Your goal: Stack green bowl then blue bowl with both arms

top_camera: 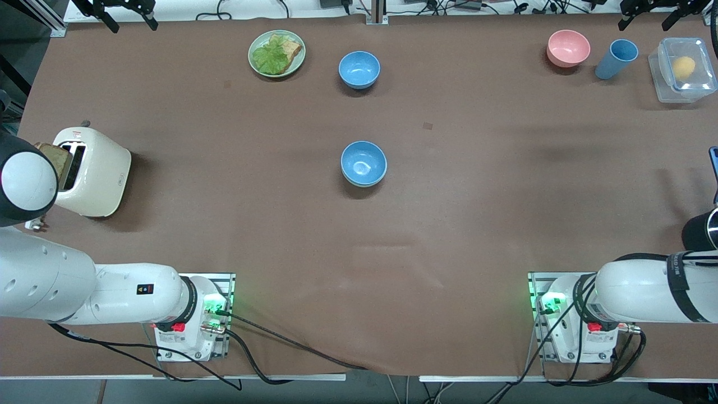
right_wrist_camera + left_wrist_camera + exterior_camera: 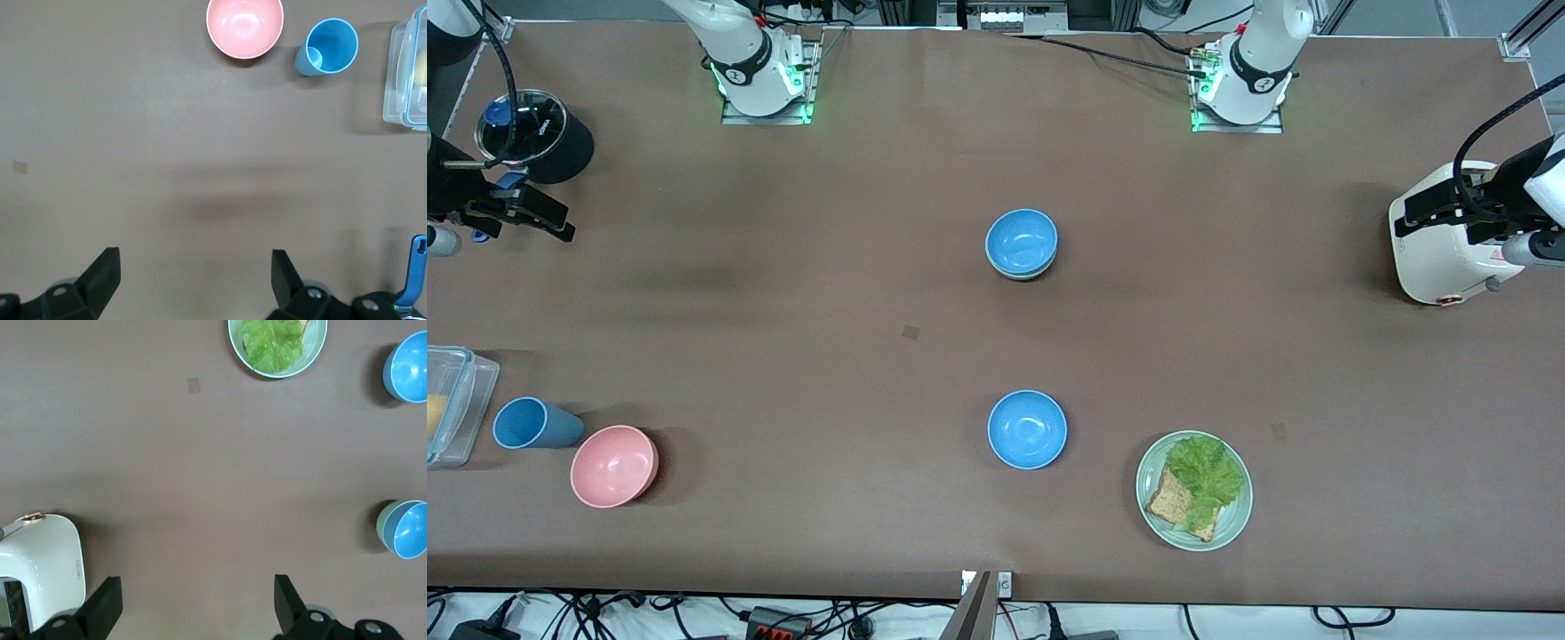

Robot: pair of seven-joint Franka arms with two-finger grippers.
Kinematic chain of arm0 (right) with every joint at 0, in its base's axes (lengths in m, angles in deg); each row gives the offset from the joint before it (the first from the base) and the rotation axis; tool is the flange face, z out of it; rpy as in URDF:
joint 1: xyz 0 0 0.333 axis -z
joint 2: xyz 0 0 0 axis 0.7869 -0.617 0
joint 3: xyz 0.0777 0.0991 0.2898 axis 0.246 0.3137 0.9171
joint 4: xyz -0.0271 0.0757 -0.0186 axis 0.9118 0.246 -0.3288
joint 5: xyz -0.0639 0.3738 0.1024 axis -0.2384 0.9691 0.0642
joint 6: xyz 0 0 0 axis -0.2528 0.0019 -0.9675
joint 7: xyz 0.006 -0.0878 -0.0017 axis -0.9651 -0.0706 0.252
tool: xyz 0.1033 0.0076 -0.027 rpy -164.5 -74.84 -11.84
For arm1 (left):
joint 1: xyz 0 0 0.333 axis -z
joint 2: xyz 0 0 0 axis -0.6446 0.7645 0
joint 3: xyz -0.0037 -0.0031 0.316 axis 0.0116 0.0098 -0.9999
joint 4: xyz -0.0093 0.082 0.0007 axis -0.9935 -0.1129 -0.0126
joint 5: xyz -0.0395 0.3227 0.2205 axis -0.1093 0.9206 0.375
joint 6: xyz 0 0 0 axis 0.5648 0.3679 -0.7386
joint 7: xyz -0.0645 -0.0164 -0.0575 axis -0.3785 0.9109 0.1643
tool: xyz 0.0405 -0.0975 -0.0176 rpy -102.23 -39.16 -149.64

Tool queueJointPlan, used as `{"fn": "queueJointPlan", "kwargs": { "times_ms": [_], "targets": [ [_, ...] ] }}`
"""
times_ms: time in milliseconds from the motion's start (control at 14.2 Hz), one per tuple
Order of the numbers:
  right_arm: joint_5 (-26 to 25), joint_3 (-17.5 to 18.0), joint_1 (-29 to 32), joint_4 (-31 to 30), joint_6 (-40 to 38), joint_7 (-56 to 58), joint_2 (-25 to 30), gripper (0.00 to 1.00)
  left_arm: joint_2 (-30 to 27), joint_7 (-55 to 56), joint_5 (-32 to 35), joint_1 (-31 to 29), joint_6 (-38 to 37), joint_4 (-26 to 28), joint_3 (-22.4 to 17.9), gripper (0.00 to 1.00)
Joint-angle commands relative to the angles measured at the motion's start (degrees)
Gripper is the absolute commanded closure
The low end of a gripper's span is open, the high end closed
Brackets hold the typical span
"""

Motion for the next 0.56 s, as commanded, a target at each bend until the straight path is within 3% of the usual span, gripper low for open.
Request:
{"fn": "queueJointPlan", "kwargs": {
  "times_ms": [0,491],
  "targets": [
    [-0.9,0.1,-0.1,-0.3,0.3,0.4,0.7,0.00,-0.5,-1.0,0.7,-0.1,-1.6,0.3,0.6,0.00],
    [-0.9,0.1,-0.2,-0.3,0.0,0.7,0.9,0.00,-0.3,-1.1,1.7,-0.2,-1.7,-0.3,0.4,0.00]
  ]
}}
